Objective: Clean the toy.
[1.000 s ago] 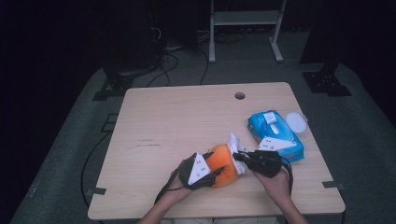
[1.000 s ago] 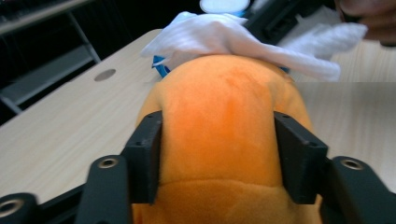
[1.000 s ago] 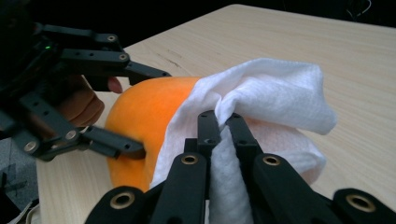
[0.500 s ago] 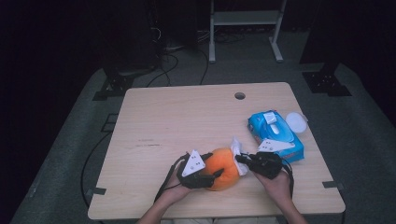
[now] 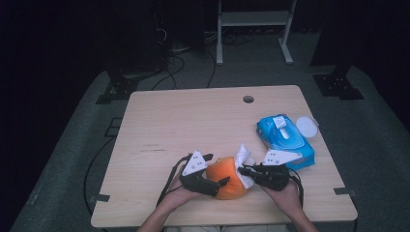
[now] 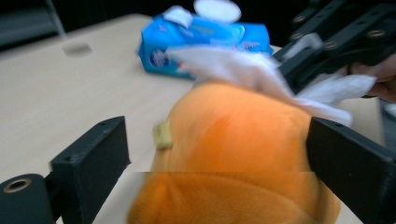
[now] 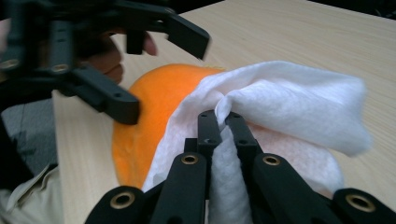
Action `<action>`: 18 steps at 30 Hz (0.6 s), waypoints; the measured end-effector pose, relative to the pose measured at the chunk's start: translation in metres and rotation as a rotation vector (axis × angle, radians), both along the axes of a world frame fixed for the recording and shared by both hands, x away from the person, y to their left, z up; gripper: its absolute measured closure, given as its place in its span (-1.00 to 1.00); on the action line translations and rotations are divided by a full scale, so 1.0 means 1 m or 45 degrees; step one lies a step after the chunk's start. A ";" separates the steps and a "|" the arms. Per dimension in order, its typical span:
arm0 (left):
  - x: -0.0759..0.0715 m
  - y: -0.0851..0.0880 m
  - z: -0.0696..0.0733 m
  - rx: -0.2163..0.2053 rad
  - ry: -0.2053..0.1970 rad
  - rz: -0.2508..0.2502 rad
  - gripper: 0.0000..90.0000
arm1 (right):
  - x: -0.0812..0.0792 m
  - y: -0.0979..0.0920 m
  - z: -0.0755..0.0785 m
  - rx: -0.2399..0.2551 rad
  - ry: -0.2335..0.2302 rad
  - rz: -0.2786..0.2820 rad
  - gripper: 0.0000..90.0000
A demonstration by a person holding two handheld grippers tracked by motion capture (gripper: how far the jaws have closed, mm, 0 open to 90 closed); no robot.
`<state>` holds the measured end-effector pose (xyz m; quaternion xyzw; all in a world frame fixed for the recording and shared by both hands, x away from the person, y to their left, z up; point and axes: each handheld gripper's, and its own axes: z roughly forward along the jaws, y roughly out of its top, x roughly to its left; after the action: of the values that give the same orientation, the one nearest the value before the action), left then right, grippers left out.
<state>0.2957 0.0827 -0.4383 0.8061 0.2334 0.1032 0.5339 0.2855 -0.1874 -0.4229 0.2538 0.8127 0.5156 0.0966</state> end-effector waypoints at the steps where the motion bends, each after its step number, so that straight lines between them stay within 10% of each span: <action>1: 0.001 -0.001 -0.003 0.001 0.042 -0.033 -0.83 | -0.001 0.000 0.000 -0.005 -0.010 0.008 0.90; 4: -0.002 -0.003 -0.002 0.023 0.032 -0.040 -0.41 | -0.001 0.000 0.000 -0.007 -0.009 -0.003 0.90; 11: -0.015 -0.011 0.011 0.129 -0.322 0.041 -0.06 | 0.007 -0.004 0.008 0.066 -0.010 -0.082 0.90; 18: -0.016 -0.009 0.003 0.137 -0.283 -0.019 -0.19 | 0.015 -0.007 -0.004 0.055 0.052 -0.138 0.90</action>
<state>0.2793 0.0735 -0.4351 0.8190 0.1609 0.2005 0.5130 0.3005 -0.1939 -0.4269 0.3100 0.7881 0.5219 0.1024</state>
